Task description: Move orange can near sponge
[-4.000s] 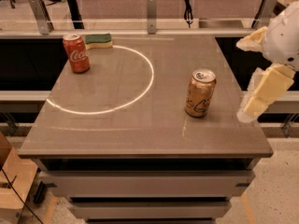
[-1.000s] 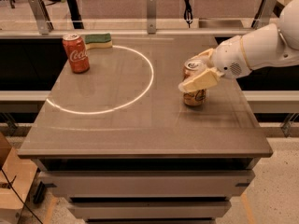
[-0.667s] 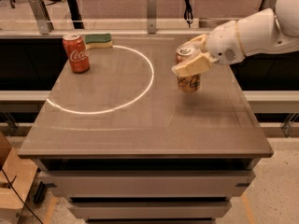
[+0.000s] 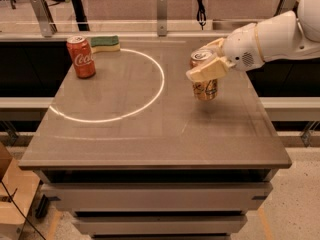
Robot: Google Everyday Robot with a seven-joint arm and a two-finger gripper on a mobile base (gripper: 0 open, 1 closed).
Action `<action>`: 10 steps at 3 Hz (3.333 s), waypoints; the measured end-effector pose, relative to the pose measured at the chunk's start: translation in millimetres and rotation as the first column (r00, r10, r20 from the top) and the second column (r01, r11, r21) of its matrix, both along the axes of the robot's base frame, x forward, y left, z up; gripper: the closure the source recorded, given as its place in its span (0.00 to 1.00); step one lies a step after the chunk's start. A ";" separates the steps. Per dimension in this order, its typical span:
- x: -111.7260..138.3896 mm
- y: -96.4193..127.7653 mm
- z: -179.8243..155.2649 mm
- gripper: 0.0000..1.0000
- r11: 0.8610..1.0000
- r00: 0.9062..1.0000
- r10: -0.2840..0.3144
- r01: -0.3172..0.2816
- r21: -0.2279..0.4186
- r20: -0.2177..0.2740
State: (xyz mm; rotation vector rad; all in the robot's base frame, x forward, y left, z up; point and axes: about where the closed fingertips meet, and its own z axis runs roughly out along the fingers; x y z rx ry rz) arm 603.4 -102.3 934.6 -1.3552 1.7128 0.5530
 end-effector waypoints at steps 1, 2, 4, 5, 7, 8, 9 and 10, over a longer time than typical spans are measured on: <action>18.3 18.0 -3.9 1.00 0.994 0.999 -0.030 0.028 0.104 0.022; 67.0 47.0 8.6 1.00 0.977 0.992 -0.080 0.058 0.207 0.101; 148.0 97.2 23.5 1.00 0.963 0.962 -0.147 0.087 0.254 0.229; 180.7 112.4 10.9 1.00 0.961 0.949 -0.202 0.146 0.233 0.241; 230.5 143.5 -15.1 1.00 0.953 0.945 -0.253 0.206 0.223 0.207; 245.7 159.9 -23.8 1.00 0.950 0.949 -0.255 0.209 0.233 0.184; 252.8 175.8 -24.2 1.00 0.949 0.954 -0.245 0.199 0.243 0.175; 255.4 190.0 -21.7 0.82 0.951 0.959 -0.229 0.184 0.249 0.167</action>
Offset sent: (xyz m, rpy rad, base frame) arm 0.1336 0.0837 0.0364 0.3393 -0.2417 -0.1189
